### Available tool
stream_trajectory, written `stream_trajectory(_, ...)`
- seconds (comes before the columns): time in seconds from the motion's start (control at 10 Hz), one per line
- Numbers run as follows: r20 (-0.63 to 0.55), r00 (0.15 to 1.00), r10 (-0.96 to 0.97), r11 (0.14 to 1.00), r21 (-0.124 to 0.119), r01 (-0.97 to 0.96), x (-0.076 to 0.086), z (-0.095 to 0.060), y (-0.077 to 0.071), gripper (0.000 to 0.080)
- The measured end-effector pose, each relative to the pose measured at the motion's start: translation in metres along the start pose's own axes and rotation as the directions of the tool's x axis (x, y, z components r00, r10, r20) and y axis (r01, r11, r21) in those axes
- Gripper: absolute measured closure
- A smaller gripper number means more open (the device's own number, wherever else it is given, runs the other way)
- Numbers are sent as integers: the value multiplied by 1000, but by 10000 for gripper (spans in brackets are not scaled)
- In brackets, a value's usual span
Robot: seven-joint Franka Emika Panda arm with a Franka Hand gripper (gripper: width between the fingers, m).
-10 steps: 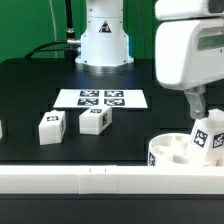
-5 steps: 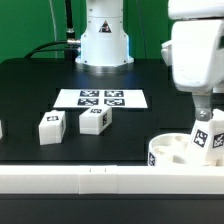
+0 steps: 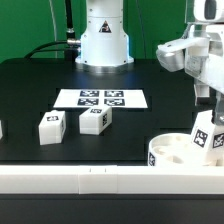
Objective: Assemble stool
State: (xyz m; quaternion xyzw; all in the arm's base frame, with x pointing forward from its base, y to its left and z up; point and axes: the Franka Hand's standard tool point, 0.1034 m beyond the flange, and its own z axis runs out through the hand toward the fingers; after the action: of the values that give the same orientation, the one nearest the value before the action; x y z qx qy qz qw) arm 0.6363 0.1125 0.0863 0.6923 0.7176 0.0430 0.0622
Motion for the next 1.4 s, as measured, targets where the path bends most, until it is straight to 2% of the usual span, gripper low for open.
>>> stream_trajectory(0.3, 23, 984, -176, 984, 10, 176, 0, 8, -4, 151)
stream_trajectory(0.5, 40, 945, -325, 946, 18, 324, -4, 11, -5, 151)
stream_trajectory(0.7, 47, 923, -382, 924, 23, 381, -5, 12, -6, 151)
stream_trajectory(0.8, 47, 925, -377, 926, 24, 376, -6, 12, -6, 271)
stream_trajectory(0.9, 47, 926, -376, 927, 24, 375, -6, 12, -6, 271)
stream_trajectory(1.0, 47, 926, -375, 927, 24, 374, -7, 12, -6, 424)
stream_trajectory(1.1, 48, 928, -370, 929, 23, 369, -7, 12, -5, 460)
stream_trajectory(1.4, 49, 955, -291, 957, 25, 290, -10, 11, -5, 460)
